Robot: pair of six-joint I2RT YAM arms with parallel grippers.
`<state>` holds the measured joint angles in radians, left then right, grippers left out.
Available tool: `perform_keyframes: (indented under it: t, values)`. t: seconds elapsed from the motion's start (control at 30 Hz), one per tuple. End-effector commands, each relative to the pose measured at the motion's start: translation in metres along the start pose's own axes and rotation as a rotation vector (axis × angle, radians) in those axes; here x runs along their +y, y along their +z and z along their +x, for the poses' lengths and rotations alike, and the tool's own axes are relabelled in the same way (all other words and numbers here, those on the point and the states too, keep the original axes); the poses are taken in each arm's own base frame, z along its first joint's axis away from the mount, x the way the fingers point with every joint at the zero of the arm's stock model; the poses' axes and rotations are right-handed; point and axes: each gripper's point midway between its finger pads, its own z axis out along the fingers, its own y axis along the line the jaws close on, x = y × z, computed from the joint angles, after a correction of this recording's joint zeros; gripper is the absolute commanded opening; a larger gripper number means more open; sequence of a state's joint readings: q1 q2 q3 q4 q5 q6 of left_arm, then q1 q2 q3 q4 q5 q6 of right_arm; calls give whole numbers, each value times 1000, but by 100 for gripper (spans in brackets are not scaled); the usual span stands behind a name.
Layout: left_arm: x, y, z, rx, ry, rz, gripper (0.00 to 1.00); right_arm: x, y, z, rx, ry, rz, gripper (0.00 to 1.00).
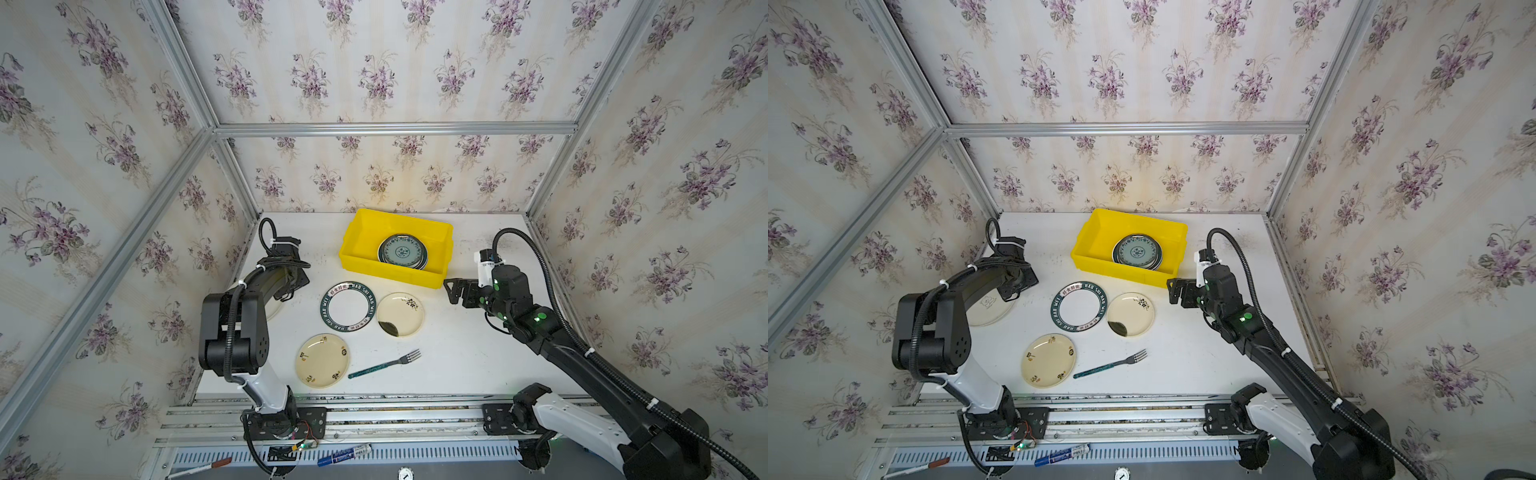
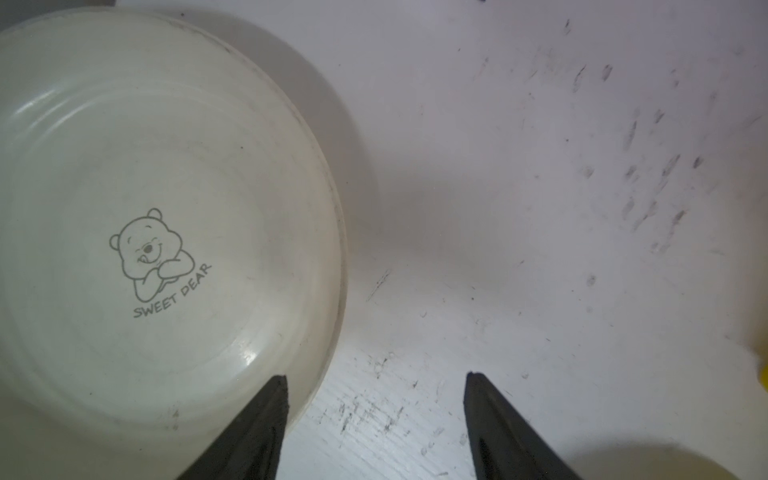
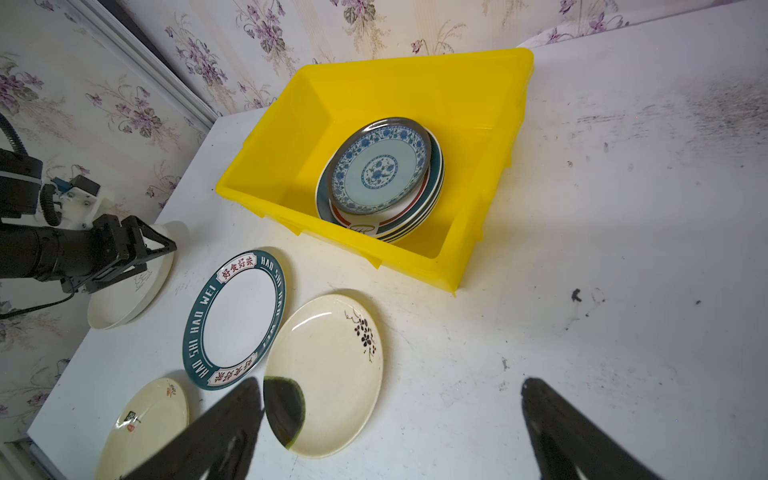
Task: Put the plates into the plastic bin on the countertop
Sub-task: 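Slide the left gripper onto the 'SWEET BEAR' plate rim and close it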
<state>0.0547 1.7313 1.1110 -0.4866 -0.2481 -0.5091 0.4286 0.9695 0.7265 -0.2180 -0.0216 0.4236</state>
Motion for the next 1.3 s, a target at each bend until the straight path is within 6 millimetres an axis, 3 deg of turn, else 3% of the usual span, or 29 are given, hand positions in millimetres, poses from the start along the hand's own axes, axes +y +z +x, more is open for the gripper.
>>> perform_keyframes:
  t: [0.0, 0.3, 0.83, 0.9, 1.27]
  values:
    - [2, 2, 5, 35, -12, -17, 69, 0, -3, -7, -19, -17, 5, 99]
    - [5, 6, 7, 57, -22, -26, 60, -2, -6, -8, -19, -23, 7, 99]
    - [6, 22, 13, 138, -44, 11, 56, -4, -8, -7, -16, -10, 2, 99]
    - [6, 28, 15, 166, -54, 31, 47, -5, -7, -6, -13, -10, 5, 99]
    - [3, 31, 14, 181, -60, 51, 23, -8, -7, -5, -13, 6, 18, 99]
